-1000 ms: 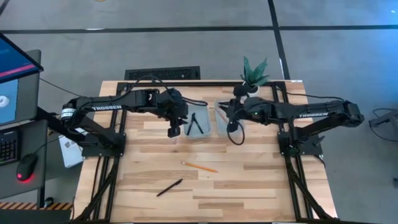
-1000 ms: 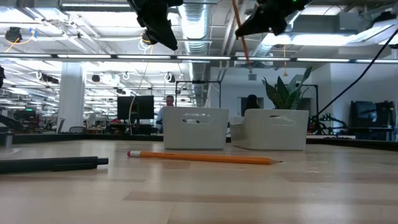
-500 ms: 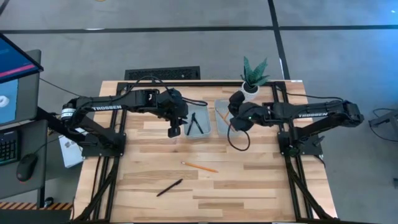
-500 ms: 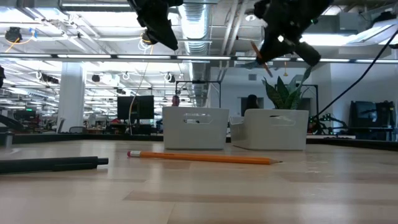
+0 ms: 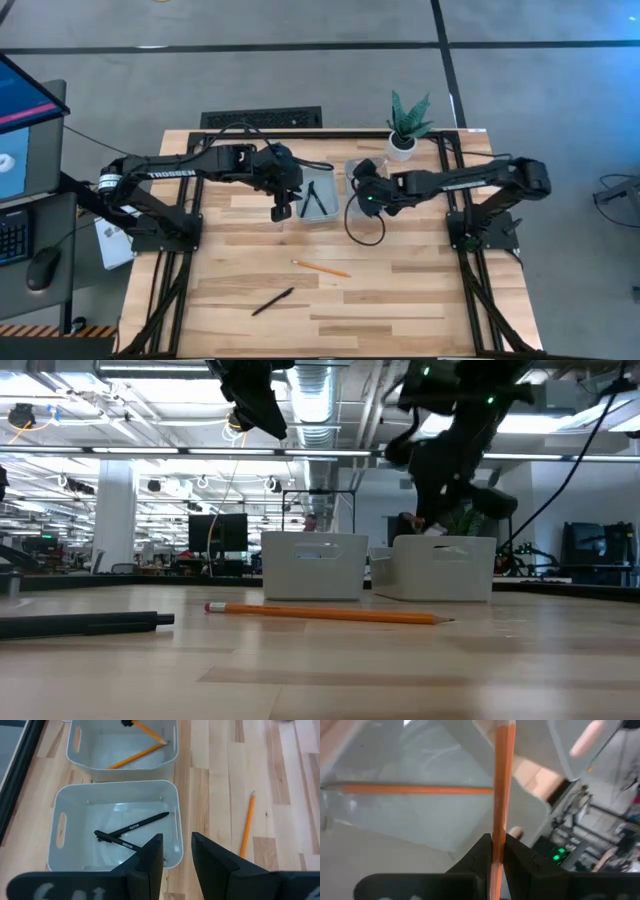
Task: Sort pens & pencils
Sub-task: Put the top yellow pencil into the right gray bin
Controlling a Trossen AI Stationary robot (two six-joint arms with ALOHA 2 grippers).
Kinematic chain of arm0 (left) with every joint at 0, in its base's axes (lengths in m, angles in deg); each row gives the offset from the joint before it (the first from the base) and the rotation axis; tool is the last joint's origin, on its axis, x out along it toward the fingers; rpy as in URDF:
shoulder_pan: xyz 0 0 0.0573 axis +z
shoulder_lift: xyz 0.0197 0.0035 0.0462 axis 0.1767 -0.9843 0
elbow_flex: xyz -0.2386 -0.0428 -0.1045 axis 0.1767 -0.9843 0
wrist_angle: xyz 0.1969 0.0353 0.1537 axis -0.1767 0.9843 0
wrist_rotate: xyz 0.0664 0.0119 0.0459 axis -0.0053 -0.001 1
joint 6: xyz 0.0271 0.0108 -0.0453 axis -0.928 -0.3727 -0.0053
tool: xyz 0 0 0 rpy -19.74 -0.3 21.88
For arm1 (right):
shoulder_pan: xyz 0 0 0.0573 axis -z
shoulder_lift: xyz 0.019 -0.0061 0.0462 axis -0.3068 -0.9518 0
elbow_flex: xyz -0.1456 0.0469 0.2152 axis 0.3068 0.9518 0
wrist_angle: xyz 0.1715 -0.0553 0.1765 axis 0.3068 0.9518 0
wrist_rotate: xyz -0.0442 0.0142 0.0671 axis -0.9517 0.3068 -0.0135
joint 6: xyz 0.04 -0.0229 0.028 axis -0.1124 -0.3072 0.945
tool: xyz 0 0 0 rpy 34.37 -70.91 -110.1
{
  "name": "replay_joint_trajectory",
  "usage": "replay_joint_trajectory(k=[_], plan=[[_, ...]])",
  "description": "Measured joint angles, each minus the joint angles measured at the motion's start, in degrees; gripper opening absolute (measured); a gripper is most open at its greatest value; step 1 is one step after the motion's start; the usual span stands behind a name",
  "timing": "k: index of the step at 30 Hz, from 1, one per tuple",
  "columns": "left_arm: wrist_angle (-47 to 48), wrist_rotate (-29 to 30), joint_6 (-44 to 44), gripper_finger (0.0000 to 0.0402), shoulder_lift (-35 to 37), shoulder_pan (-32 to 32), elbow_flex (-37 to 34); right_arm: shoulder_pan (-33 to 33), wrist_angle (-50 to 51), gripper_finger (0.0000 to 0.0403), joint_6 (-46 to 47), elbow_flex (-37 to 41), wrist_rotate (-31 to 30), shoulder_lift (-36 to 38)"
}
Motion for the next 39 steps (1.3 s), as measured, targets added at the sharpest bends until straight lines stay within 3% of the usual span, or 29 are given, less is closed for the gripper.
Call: replay_joint_trajectory(k=[17, 39], plan=[[0.1, 0.0, -0.3, 0.0093, 0.0, -0.9, 0.0, 3.7, 0.4, 0.0061, 4.6, -0.3, 3.3, -8.9], [0.1, 0.0, -1.2, 0.0093, 0.0, -0.9, 0.0, 3.5, 0.0, 0.0071, 4.8, 0.0, 3.0, -9.4]])
